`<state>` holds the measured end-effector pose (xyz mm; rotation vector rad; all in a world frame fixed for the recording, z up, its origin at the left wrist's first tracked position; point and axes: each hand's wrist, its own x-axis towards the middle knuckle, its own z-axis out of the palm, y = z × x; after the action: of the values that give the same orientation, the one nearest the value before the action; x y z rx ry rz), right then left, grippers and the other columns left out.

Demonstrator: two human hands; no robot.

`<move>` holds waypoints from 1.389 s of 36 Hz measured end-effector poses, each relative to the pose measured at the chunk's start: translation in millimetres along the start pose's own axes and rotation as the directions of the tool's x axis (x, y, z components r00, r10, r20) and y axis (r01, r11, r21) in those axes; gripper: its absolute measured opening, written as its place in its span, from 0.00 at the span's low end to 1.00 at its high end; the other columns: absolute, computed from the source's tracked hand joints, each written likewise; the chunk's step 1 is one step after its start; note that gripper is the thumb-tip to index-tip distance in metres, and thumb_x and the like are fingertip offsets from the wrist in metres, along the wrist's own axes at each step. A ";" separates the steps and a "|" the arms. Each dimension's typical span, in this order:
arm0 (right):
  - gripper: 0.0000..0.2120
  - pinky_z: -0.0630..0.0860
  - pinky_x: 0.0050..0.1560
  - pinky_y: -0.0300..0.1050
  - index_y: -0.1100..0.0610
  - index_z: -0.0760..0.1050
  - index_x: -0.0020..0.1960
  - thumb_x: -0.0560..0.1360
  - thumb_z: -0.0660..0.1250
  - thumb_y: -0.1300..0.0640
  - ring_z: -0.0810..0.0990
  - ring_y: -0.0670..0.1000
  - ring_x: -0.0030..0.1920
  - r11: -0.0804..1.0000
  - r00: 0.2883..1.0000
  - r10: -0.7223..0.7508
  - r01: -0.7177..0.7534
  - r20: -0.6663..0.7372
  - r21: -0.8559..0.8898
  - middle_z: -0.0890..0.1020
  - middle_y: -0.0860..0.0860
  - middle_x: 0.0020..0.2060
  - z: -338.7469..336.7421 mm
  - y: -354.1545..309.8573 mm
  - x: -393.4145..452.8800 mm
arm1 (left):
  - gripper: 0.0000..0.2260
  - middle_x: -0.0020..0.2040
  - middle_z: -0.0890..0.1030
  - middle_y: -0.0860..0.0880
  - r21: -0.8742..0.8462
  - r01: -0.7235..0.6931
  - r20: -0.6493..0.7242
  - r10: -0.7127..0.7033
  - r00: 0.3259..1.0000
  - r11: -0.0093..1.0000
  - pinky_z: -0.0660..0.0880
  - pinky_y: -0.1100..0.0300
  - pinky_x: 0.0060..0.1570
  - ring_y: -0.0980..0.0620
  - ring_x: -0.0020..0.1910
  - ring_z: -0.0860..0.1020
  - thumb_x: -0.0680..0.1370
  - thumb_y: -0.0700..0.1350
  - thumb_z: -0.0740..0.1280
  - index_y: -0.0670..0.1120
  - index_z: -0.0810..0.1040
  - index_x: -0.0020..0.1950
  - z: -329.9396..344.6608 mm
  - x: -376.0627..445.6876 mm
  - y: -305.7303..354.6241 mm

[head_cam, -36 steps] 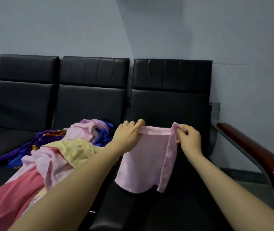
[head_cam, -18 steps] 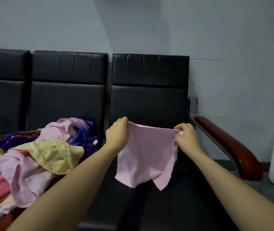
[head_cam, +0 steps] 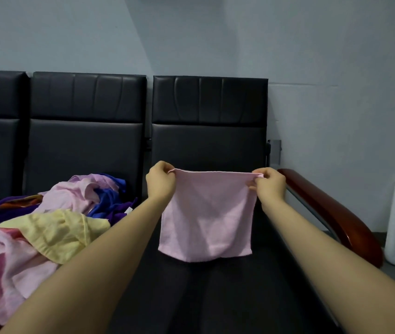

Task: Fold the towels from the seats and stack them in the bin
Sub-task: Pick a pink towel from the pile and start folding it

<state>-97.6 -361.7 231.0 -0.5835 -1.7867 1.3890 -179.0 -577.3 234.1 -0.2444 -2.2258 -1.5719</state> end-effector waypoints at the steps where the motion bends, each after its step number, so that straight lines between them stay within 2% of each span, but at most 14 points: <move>1: 0.13 0.80 0.47 0.49 0.54 0.76 0.42 0.76 0.60 0.69 0.82 0.55 0.46 1.000 1.000 -0.021 0.021 -0.010 0.009 0.81 0.54 0.43 1.2 -1.5 1.1 | 0.09 0.47 0.79 0.48 -0.038 0.008 -0.007 -0.008 1.000 0.999 0.72 0.59 0.45 0.51 0.46 0.76 0.77 0.35 0.60 0.42 0.79 0.52 -0.6 1.3 0.9; 5: 0.14 0.76 0.51 0.44 0.55 0.77 0.51 0.77 0.58 0.69 0.77 0.50 0.51 0.993 0.993 -0.116 0.117 -0.015 0.012 0.80 0.51 0.48 -0.1 -8.3 0.1 | 0.08 0.46 0.78 0.50 -0.175 -0.005 -0.016 0.002 1.000 0.985 0.72 0.60 0.47 0.52 0.48 0.76 0.78 0.35 0.60 0.45 0.76 0.51 -4.3 4.0 -0.3; 8: 0.12 0.74 0.48 0.42 0.56 0.78 0.48 0.77 0.59 0.68 0.77 0.49 0.49 0.993 0.994 -0.110 0.110 0.019 0.031 0.80 0.51 0.45 -3.1 -3.5 -6.2 | 0.08 0.45 0.77 0.52 -0.199 -0.014 -0.022 0.010 1.000 0.980 0.73 0.60 0.48 0.53 0.48 0.76 0.79 0.36 0.61 0.48 0.74 0.50 -9.5 -3.5 -9.0; 11: 0.12 0.73 0.43 0.39 0.55 0.78 0.44 0.77 0.59 0.66 0.77 0.47 0.46 0.994 0.993 -0.100 0.098 0.065 0.037 0.80 0.49 0.41 -8.3 6.6 -19.1 | 0.06 0.43 0.76 0.53 -0.201 0.011 -0.014 -0.014 1.000 0.979 0.72 0.64 0.39 0.54 0.44 0.76 0.78 0.36 0.61 0.46 0.74 0.50 -15.2 -18.4 -19.9; 13: 0.12 0.73 0.43 0.39 0.56 0.79 0.42 0.76 0.59 0.67 0.77 0.48 0.45 0.997 0.993 -0.079 0.077 0.082 0.026 0.80 0.50 0.40 -11.4 15.1 -28.9 | 0.06 0.42 0.76 0.53 -0.175 0.035 -0.006 -0.037 0.999 0.984 0.71 0.65 0.36 0.55 0.42 0.76 0.78 0.36 0.60 0.45 0.75 0.51 -18.6 -30.3 -29.3; 20: 0.12 0.72 0.40 0.40 0.58 0.79 0.46 0.76 0.57 0.65 0.77 0.50 0.46 0.998 0.990 0.031 -0.022 0.141 -0.065 0.81 0.53 0.43 -18.0 41.1 -60.8 | 0.08 0.46 0.79 0.48 -0.060 0.172 -0.039 -0.174 0.984 0.983 0.71 0.58 0.47 0.49 0.49 0.76 0.77 0.40 0.60 0.43 0.78 0.50 -26.4 -61.2 -55.7; 24: 0.10 0.76 0.54 0.55 0.50 0.79 0.39 0.72 0.59 0.56 0.77 0.58 0.51 0.978 0.985 0.100 -0.071 0.142 -0.197 0.81 0.52 0.42 -15.8 63.6 -69.5 | 0.07 0.46 0.79 0.47 0.136 0.210 -0.005 -0.211 0.977 0.968 0.71 0.52 0.57 0.45 0.51 0.75 0.76 0.44 0.61 0.47 0.78 0.47 -31.6 -73.2 -71.8; 26: 0.10 0.75 0.56 0.58 0.50 0.78 0.36 0.69 0.59 0.53 0.76 0.61 0.51 0.956 0.980 0.141 -0.099 0.138 -0.275 0.81 0.53 0.42 -13.0 76.5 -67.9 | 0.05 0.43 0.78 0.48 0.218 0.207 0.027 -0.218 0.976 0.954 0.69 0.51 0.59 0.44 0.51 0.74 0.76 0.45 0.62 0.48 0.77 0.44 -31.1 -76.6 -78.8; 29: 0.10 0.75 0.55 0.56 0.52 0.78 0.37 0.72 0.59 0.55 0.77 0.60 0.50 0.937 0.974 0.179 -0.124 0.142 -0.325 0.80 0.55 0.43 -9.7 80.3 -72.8 | 0.06 0.43 0.79 0.45 0.218 0.252 0.090 -0.277 0.957 0.943 0.74 0.51 0.54 0.41 0.50 0.76 0.75 0.44 0.62 0.45 0.77 0.44 -27.0 -77.3 -88.4; 32: 0.11 0.72 0.48 0.45 0.58 0.79 0.47 0.76 0.58 0.62 0.76 0.55 0.46 0.931 0.961 0.212 -0.142 0.180 -0.336 0.79 0.56 0.44 -5.0 88.6 -74.6 | 0.08 0.45 0.77 0.43 0.253 0.302 0.159 -0.347 0.924 0.919 0.72 0.57 0.44 0.43 0.47 0.76 0.77 0.42 0.60 0.40 0.77 0.47 -21.0 -76.7 -99.5; 34: 0.10 0.69 0.46 0.43 0.61 0.78 0.49 0.78 0.58 0.63 0.75 0.53 0.45 0.916 0.955 0.225 -0.141 0.191 -0.376 0.78 0.56 0.44 0.9 100.0 -72.5 | 0.10 0.47 0.78 0.42 0.291 0.312 0.186 -0.373 0.909 0.904 0.73 0.56 0.46 0.43 0.48 0.77 0.79 0.42 0.60 0.39 0.78 0.51 -15.6 -74.6 -110.8; 38: 0.09 0.71 0.42 0.45 0.60 0.76 0.43 0.78 0.58 0.62 0.76 0.53 0.42 0.880 0.956 0.233 -0.131 0.176 -0.456 0.77 0.55 0.40 11.6 117.8 -71.0 | 0.11 0.44 0.77 0.41 0.326 0.327 0.187 -0.400 0.897 0.887 0.70 0.58 0.45 0.41 0.50 0.78 0.80 0.42 0.59 0.38 0.78 0.46 -7.5 -70.7 -130.3; 44: 0.08 0.74 0.42 0.46 0.59 0.73 0.44 0.80 0.58 0.61 0.76 0.52 0.41 0.840 0.970 0.214 -0.123 0.115 -0.529 0.76 0.55 0.41 24.8 135.6 -61.3 | 0.14 0.57 0.78 0.38 0.322 0.374 0.146 -0.436 0.888 0.870 0.72 0.54 0.53 0.40 0.56 0.76 0.82 0.43 0.57 0.36 0.76 0.59 3.9 -63.1 -144.2; 50: 0.08 0.72 0.42 0.45 0.59 0.72 0.44 0.81 0.57 0.60 0.74 0.50 0.38 0.857 0.980 0.148 -0.062 0.129 -0.512 0.77 0.57 0.43 35.0 140.7 -52.8 | 0.14 0.55 0.78 0.39 0.360 0.330 0.143 -0.401 0.905 0.873 0.70 0.56 0.47 0.40 0.54 0.76 0.82 0.45 0.56 0.37 0.76 0.57 12.5 -52.5 -146.7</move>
<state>-109.4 -380.2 78.3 -0.8725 -2.3087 1.0494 -188.0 -612.6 82.1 0.1255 -2.7929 -1.3616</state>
